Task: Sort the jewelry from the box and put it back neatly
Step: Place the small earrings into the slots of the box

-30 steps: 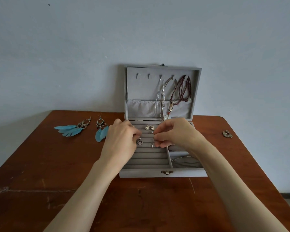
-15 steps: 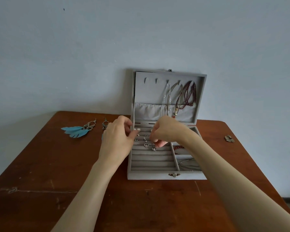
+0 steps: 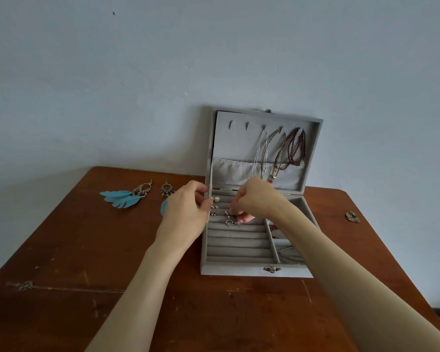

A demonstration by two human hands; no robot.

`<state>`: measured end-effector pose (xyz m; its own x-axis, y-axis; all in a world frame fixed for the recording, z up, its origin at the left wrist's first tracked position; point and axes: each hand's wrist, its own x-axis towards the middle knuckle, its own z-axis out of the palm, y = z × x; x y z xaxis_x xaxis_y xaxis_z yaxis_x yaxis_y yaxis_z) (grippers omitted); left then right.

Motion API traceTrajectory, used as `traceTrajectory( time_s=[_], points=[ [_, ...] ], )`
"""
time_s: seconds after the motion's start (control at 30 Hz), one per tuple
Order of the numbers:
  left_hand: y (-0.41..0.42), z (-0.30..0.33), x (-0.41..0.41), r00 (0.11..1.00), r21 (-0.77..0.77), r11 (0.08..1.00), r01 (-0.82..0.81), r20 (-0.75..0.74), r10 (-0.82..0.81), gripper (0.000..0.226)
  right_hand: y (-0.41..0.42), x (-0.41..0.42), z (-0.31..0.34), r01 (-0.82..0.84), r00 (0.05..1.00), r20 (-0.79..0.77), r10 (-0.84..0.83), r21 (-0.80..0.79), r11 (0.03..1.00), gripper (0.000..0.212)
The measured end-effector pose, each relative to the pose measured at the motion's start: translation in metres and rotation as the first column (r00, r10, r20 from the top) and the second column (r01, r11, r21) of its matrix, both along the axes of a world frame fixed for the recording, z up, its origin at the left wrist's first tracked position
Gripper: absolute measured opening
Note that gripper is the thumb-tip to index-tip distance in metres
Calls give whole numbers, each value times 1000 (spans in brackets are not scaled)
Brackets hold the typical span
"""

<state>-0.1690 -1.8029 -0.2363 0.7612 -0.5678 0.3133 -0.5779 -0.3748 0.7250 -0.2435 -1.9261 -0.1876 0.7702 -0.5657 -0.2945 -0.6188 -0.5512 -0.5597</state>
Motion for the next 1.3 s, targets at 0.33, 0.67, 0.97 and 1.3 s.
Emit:
traceTrajectory(
  time_s=[0.33,0.67,0.97,1.3],
  points=[
    [1,3,1,1000,85,996,24,15,-25,29,5,-7,-16,7,982,187,27,-178,984,5],
    [-28,15,-68,933,74,976,205,286,-218,31,-52,-116,-9,218,862,488,-133,-122,968,18],
    [-127,23,-127,837,296,841,453,181,-516,36,-145,-191,-43,555,749,460,-477,-41,831,24],
    [-213,6,-150,878,388,822,416,64,-475,32,-176,-177,-61,453,809,446,-383,-58,890,24]
  ],
)
